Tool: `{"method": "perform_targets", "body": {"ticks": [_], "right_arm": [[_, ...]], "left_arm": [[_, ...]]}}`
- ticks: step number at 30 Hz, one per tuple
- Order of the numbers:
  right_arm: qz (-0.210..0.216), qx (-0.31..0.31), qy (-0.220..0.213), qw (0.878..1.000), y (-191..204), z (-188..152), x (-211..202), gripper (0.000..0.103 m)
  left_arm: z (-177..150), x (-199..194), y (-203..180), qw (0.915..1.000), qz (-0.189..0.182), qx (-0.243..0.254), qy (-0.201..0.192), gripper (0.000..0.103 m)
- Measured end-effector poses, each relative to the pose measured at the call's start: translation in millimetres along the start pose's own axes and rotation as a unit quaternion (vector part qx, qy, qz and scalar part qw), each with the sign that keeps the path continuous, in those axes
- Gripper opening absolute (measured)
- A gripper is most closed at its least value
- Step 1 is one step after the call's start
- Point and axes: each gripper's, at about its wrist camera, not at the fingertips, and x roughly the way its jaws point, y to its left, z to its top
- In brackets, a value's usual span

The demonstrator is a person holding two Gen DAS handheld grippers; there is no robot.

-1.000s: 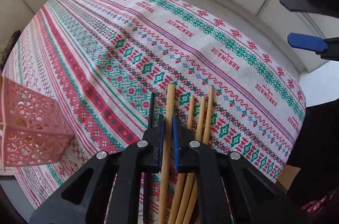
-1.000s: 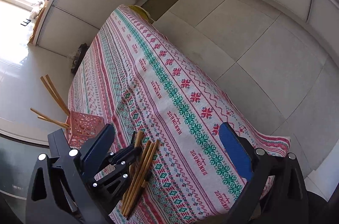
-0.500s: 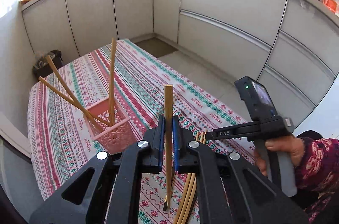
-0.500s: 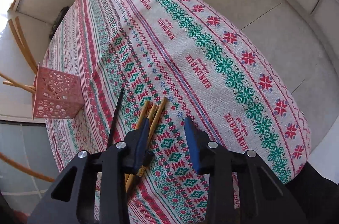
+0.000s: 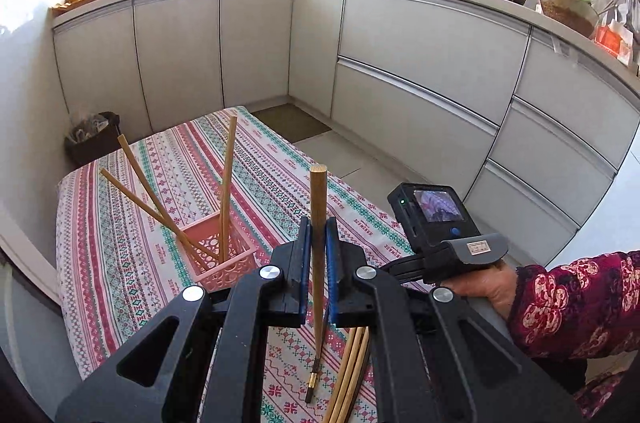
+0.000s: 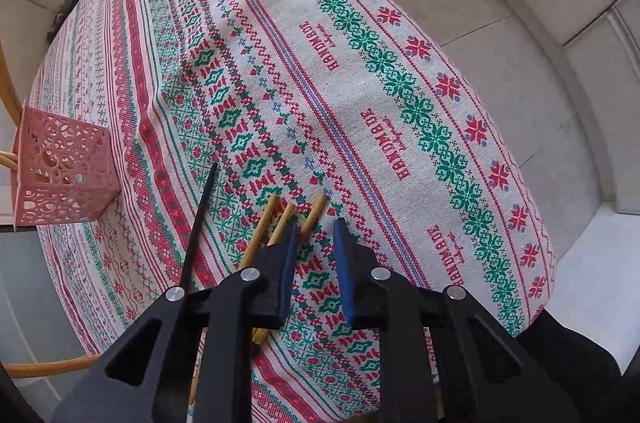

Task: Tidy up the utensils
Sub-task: 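Grasp a wooden chopstick with the left tool while the right tool grasps one, then lift both held chopsticks and carry them over the pink basket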

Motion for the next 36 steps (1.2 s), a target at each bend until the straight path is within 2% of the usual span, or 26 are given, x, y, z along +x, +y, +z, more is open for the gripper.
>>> {"method": "perform_targets", "body": {"ticks": [4, 6, 10, 11, 16, 21, 24, 29, 33, 36], "right_arm": [[-0.055, -0.037, -0.013, 0.998, 24.7, -5.7, 3.6, 0.021], [-0.056, -0.036, -0.018, 0.998, 32.7, -8.2, 4.4, 0.021], [-0.005, -0.015, -0.034, 0.999, 25.3, -13.0, 2.2, 0.013], [0.019, -0.007, -0.036, 0.999, 19.4, -13.2, 2.0, 0.012], [0.097, 0.027, -0.057, 0.993, -3.1, -13.3, 0.3, 0.008], [0.139, 0.017, -0.116, 0.983, -6.3, -21.9, -19.3, 0.007], [0.158, -0.004, -0.170, 0.973, -3.9, -30.4, -44.9, 0.007], [0.184, -0.065, -0.263, 0.945, -3.8, -43.5, -99.5, 0.006], [0.196, -0.113, -0.324, 0.919, -6.1, -60.5, -134.1, 0.006], [0.202, -0.131, -0.354, 0.903, -9.7, -75.5, -157.8, 0.005]], "left_arm": [[-0.4, -6.9, 5.8, 0.9999, 0.001, -0.008, -0.010, 0.006], [0.4, -12.3, 6.5, 0.9998, 0.002, -0.010, -0.018, 0.006], [0.8, -22.4, 10.7, 0.9994, 0.005, -0.015, -0.032, 0.006], [0.9, -24.1, 12.1, 0.9992, 0.008, -0.017, -0.034, 0.006], [0.1, -28.9, 20.7, 0.9982, 0.017, -0.035, -0.045, 0.006], [1.1, -32.8, 25.3, 0.9971, 0.024, -0.046, -0.056, 0.006], [1.4, -34.0, 27.4, 0.9961, 0.026, -0.053, -0.066, 0.006], [1.5, -38.0, 29.5, 0.9943, 0.029, -0.062, -0.082, 0.006], [1.3, -40.7, 29.6, 0.9923, 0.032, -0.071, -0.096, 0.006], [3.2, -44.6, 29.4, 0.9906, 0.036, -0.076, -0.108, 0.006]]}}
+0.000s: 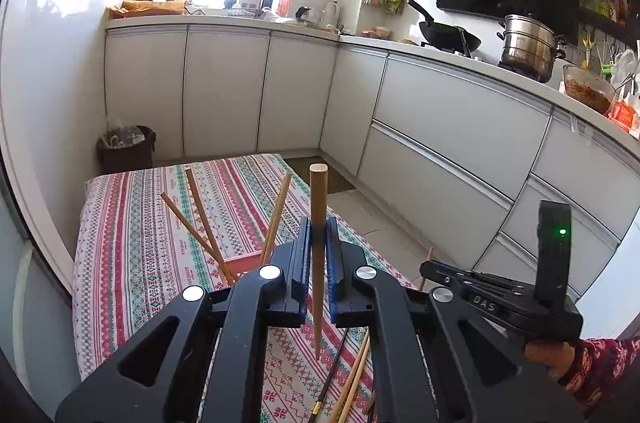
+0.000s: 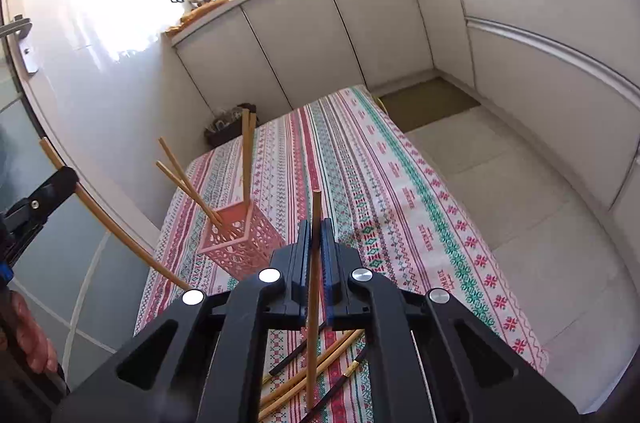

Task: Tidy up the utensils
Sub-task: 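Lift both held chopsticks and carry them over the pink basket, then lower both chopsticks into the pink basket and open both tools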

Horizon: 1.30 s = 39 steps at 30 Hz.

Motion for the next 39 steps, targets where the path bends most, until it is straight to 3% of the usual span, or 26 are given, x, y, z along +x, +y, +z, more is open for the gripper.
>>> {"method": "perform_targets", "body": {"ticks": [15, 23, 32, 37, 39], "right_arm": [[0.020, -0.024, -0.066, 0.997, 14.6, 60.3, -49.1, 0.005], [0.055, -0.055, -0.115, 0.990, 42.5, 101.9, -67.4, 0.005], [0.085, -0.093, -0.135, 0.983, 81.1, 121.3, -50.0, 0.005], [0.088, -0.100, -0.122, 0.983, 89.7, 116.2, -27.1, 0.005], [0.091, -0.099, -0.116, 0.984, 89.8, 114.7, -18.8, 0.005]], "left_arm": [[32.0, -13.8, 18.3, 0.9944, 0.036, -0.062, -0.078, 0.006], [49.7, -10.5, 25.2, 0.9881, 0.074, -0.075, -0.112, 0.006], [49.1, 15.1, 40.0, 0.9847, 0.117, -0.078, -0.103, 0.006], [37.4, 46.4, 49.0, 0.9863, 0.135, -0.077, -0.054, 0.007], [35.5, 45.4, 53.4, 0.9859, 0.133, -0.087, -0.053, 0.012]]}}
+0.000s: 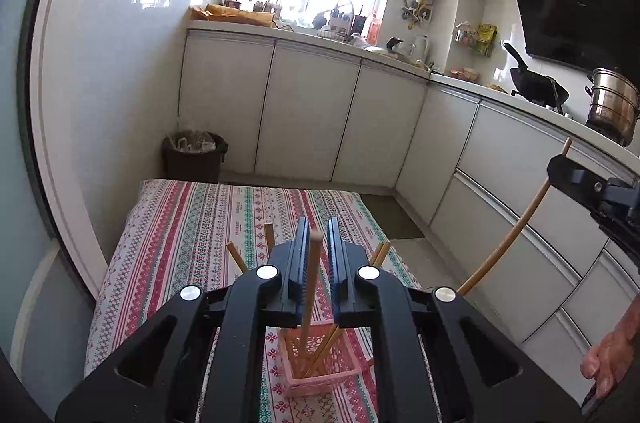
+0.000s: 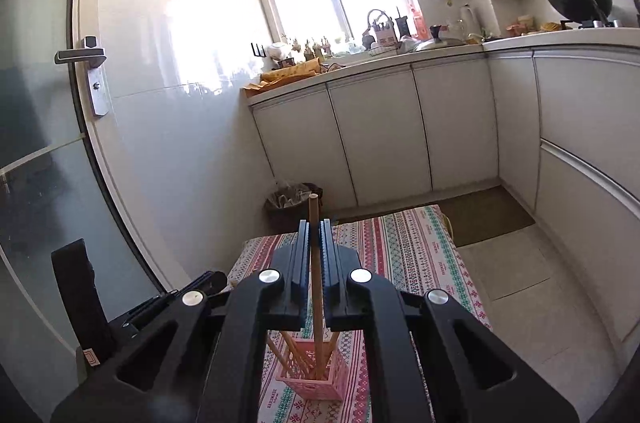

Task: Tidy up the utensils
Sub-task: 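Lower both chopsticks into the pink basket and open both tools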

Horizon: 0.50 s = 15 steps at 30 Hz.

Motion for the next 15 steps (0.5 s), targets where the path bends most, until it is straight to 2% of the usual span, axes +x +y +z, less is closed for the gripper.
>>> {"method": "perform_targets", "body": {"ticks": [2, 8, 15], "right_arm": [[0.002, -0.003, 0.002, 1.000, 0.5, -2.0, 5.1, 0.005], [0.003, -0.006, 0.005, 1.000, 4.9, -3.3, 17.5, 0.005], [0.005, 0.000, 0.032, 0.999, 8.5, -17.3, 43.4, 0.005]], "left_arm": [[4.2, -8.5, 5.8, 0.9998, 0.000, -0.010, -0.015, 0.017], [12.1, -28.8, 20.6, 0.9984, 0.012, -0.033, -0.044, 0.020], [8.7, -23.2, 28.6, 0.9984, 0.031, -0.036, -0.030, 0.021]]}}
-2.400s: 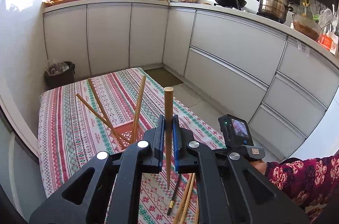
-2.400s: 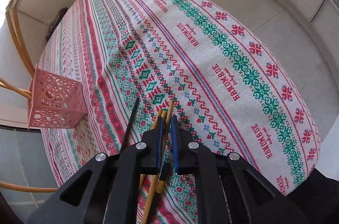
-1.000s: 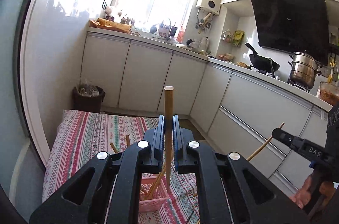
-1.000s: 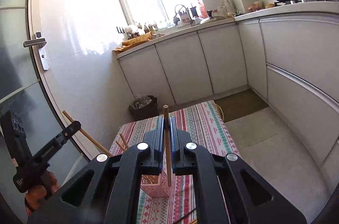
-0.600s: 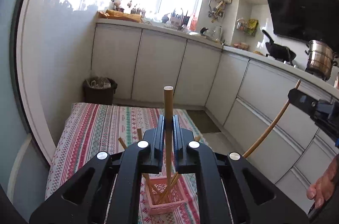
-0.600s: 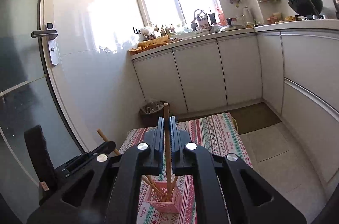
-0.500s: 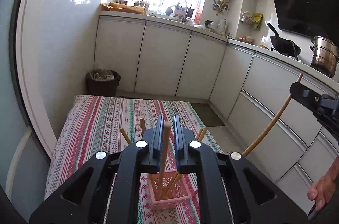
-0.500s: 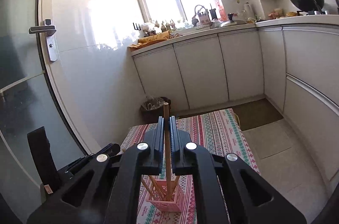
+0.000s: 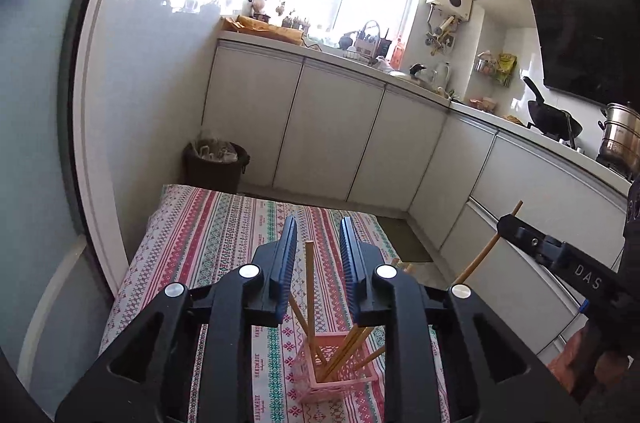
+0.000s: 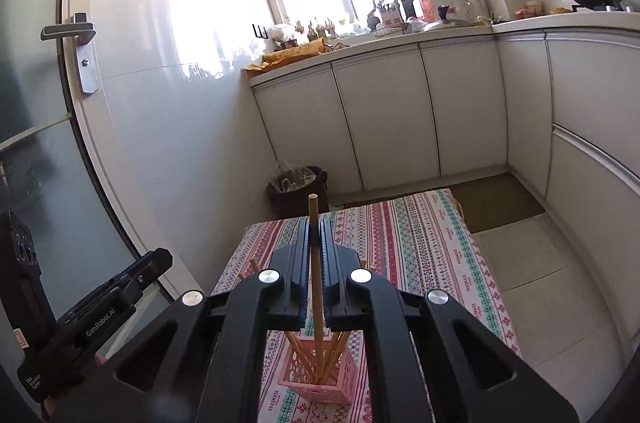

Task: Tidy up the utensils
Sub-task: 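Lower both chopsticks into the pink basket and open both tools, then move both open tools back to the remaining chopsticks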

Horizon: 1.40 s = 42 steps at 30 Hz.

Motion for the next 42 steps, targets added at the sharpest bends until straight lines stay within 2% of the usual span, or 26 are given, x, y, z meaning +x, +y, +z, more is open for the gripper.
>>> {"method": "perform_targets", "body": {"ticks": [4, 6, 8, 10, 12, 15, 20, 22, 25, 26, 27, 29, 30, 31, 35, 39, 42], "right_arm": [[0.004, -0.004, 0.023, 1.000, 6.6, -9.4, 11.7, 0.008], [0.005, -0.004, 0.026, 1.000, 9.2, -10.8, 13.6, 0.013], [0.006, 0.002, 0.021, 1.000, 9.4, -11.4, 10.9, 0.035], [0.008, 0.009, 0.014, 1.000, 7.7, -11.5, 6.3, 0.042], [0.007, 0.012, 0.011, 1.000, 6.6, -10.1, 3.4, 0.043], [0.004, 0.023, -0.001, 1.000, 2.3, -8.5, -5.3, 0.054], [-0.005, 0.057, -0.032, 0.998, -11.4, -9.1, -28.0, 0.087], [-0.008, 0.071, -0.034, 0.997, -19.0, -12.4, -36.2, 0.094], [-0.023, 0.074, -0.006, 0.997, -32.0, -22.8, -41.5, 0.096], [-0.029, 0.072, 0.012, 0.997, -37.1, -27.7, -41.1, 0.096], [-0.035, 0.071, 0.031, 0.996, -42.8, -33.7, -40.3, 0.096], [-0.054, 0.069, 0.067, 0.994, -55.0, -47.0, -38.9, 0.096], [-0.064, 0.070, 0.080, 0.992, -61.6, -53.6, -39.4, 0.096], [-0.072, 0.073, 0.088, 0.991, -68.6, -59.7, -41.2, 0.096], [-0.093, 0.090, 0.111, 0.985, -93.0, -80.1, -48.4, 0.096], [-0.099, 0.096, 0.129, 0.982, -106.7, -98.9, -54.4, 0.096], [-0.102, 0.105, 0.146, 0.978, -115.9, -113.9, -57.8, 0.096]], "left_arm": [[0.5, 0.1, 3.1, 1.0000, 0.006, -0.002, 0.001, 0.021], [0.3, -0.5, 4.0, 1.0000, 0.007, -0.003, 0.001, 0.021], [-0.3, -1.0, 4.2, 1.0000, 0.007, -0.002, 0.001, 0.021], [-1.0, -2.3, 4.2, 1.0000, 0.008, -0.001, 0.001, 0.023], [-1.6, -2.8, 4.2, 1.0000, 0.008, 0.000, 0.001, 0.023], [-1.6, -3.4, 4.2, 1.0000, 0.009, 0.001, 0.001, 0.025], [-3.2, -6.2, 1.8, 0.9999, 0.008, 0.009, 0.002, 0.028], [-5.4, -9.7, 1.1, 0.9999, 0.005, 0.014, 0.003, 0.034], [-8.0, -15.4, -5.1, 0.9994, -0.009, 0.032, 0.007, 0.049], [-9.3, -17.4, -8.0, 0.9990, -0.016, 0.041, 0.008, 0.058], [-11.1, -20.0, -10.9, 0.9984, -0.022, 0.050, 0.010, 0.064], [-15.7, -26.6, -16.6, 0.9974, -0.032, 0.065, 0.006, 0.083], [-17.3, -28.7, -19.4, 0.9967, -0.037, 0.071, 0.006, 0.087], [-19.3, -30.7, -22.2, 0.9958, -0.044, 0.080, 0.008, 0.096], [-29.3, -31.1, -34.0, 0.9914, -0.068, 0.110, 0.022, 0.096], [-39.2, -24.6, -40.2, 0.9862, -0.100, 0.121, 0.052, 0.096], [-49.5, -21.9, -52.7, 0.9768, -0.132, 0.148, 0.080, 0.096]]}}
